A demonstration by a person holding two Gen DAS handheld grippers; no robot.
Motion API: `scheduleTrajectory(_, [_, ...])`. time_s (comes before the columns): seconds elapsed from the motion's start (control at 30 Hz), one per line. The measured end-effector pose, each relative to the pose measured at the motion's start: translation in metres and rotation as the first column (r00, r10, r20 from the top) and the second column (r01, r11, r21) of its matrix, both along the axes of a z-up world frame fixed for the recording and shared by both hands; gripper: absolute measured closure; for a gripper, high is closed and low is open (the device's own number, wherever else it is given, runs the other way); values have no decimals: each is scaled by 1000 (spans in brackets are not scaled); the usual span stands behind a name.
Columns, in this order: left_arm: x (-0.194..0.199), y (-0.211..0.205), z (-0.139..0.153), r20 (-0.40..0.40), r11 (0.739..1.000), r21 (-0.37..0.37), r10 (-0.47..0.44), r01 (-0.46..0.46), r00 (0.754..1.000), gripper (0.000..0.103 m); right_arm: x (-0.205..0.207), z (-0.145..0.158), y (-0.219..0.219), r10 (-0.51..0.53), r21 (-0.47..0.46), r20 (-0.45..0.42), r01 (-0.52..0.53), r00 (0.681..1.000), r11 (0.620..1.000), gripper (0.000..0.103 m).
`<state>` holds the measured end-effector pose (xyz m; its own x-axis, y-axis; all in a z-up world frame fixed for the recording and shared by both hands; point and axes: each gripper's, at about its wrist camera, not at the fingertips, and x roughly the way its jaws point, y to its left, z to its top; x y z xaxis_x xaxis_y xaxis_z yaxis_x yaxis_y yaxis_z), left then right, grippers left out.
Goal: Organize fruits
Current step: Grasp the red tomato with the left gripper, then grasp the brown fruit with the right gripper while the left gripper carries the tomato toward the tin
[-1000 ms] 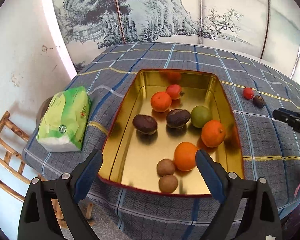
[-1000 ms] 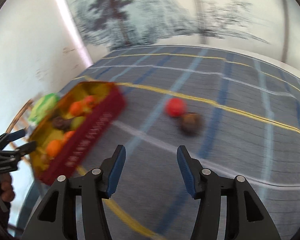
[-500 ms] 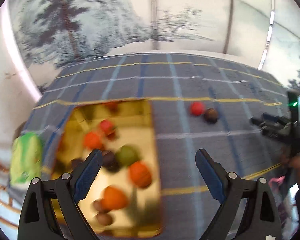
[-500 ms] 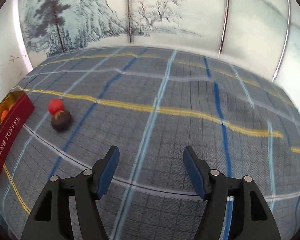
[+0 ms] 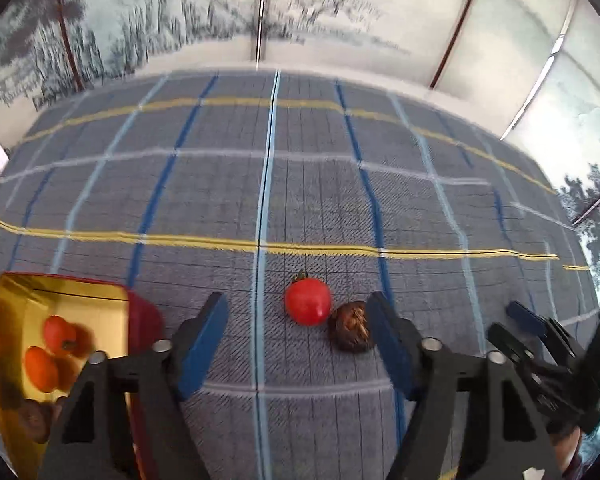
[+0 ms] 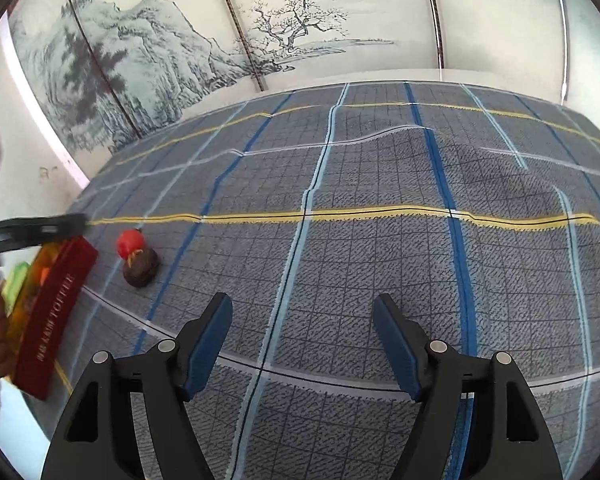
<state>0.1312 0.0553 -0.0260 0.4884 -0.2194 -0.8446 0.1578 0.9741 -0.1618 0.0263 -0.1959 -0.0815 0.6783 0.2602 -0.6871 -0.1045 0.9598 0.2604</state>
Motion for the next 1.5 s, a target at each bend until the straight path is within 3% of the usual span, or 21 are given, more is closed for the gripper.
scheduleTrajectory(0.2, [16, -7, -24, -33, 1000, 14, 23, -23, 999, 44, -1, -1, -8, 19, 74, 8, -20, 1000, 997, 29])
scheduleTrajectory(0.3, [22, -9, -38, -79, 1000, 17, 25, -24, 997, 67, -1, -1, -9, 24, 91, 9, -24, 1000, 996, 29])
scheduleTrajectory(0.33, [21, -9, -36, -47, 999, 23, 33, -32, 998, 76, -1, -1, -9, 25, 95, 10, -26, 1000, 995, 29])
scheduleTrajectory(0.47, [16, -15, -37, -30, 998, 53, 17, -16, 999, 76, -1, -2, -10, 29, 106, 11, -30, 1000, 994, 28])
scheduleTrajectory(0.73, [-32, -4, 0, 30, 997, -73, 23, -20, 999, 76, -1, -1, -5, 35, 69, 10, -36, 999, 997, 28])
scheduleTrajectory(0.9, [-60, 5, 22, 63, 995, -104, 14, -7, 998, 76, -3, 9, 25, 148, 17, 44, -149, 988, 989, 28])
scheduleTrajectory(1.0, [-74, 15, 31, 72, 992, -126, 22, -13, 997, 76, 0, 21, 55, 260, 16, 72, -262, 963, 965, 28])
scheduleTrajectory(1.13, [-88, 26, 39, 80, 988, -150, 40, -27, 996, 76, 13, 24, 98, 360, -53, 76, -357, 930, 933, 28])
scheduleTrajectory(1.37, [-107, 50, 45, 83, 982, -179, 78, -62, 994, 76, 37, 10, 137, 412, -138, 29, -404, 911, 904, 30])
scheduleTrajectory(1.5, [-118, 65, 45, 84, 976, -195, 110, -91, 990, 76, 43, 5, 150, 431, -165, 11, -423, 903, 891, 39])
